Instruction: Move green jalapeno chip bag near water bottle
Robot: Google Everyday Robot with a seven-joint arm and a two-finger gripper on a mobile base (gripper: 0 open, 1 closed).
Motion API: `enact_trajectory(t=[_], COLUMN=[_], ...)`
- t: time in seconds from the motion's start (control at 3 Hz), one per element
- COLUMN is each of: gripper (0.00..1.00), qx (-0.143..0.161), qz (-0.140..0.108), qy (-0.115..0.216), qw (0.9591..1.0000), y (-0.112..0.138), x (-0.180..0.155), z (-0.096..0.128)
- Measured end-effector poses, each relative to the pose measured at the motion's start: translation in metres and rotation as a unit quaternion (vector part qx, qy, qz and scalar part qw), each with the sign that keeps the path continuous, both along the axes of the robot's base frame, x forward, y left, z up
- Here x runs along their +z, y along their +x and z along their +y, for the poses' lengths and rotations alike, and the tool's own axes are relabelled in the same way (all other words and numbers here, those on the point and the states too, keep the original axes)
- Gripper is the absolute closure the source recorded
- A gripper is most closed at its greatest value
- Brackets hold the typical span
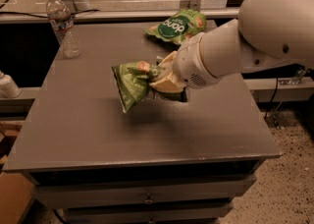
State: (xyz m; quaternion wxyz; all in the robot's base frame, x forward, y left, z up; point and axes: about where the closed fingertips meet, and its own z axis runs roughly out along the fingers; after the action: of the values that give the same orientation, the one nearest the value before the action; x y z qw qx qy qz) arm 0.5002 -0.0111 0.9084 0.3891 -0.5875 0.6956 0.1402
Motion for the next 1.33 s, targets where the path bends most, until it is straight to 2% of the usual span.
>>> enact_trajectory(t=[0.33, 0.67, 1.0, 1.33], gripper=[1.00, 1.00, 1.00, 1.00], qx=[-0.017, -0.050, -0.066, -0.071], qz=[-0.023, -0.042, -0.058, -0.074], qy=[0.003, 0.014, 0.013, 0.014], qw=[0.9996, 0.9978, 0.9960, 0.9946], y=[0.002, 0.044, 0.106, 0.173], x=[0.022, 0.044, 0.058, 0.046], z=[-0.002, -0.008, -0.005, 0.000])
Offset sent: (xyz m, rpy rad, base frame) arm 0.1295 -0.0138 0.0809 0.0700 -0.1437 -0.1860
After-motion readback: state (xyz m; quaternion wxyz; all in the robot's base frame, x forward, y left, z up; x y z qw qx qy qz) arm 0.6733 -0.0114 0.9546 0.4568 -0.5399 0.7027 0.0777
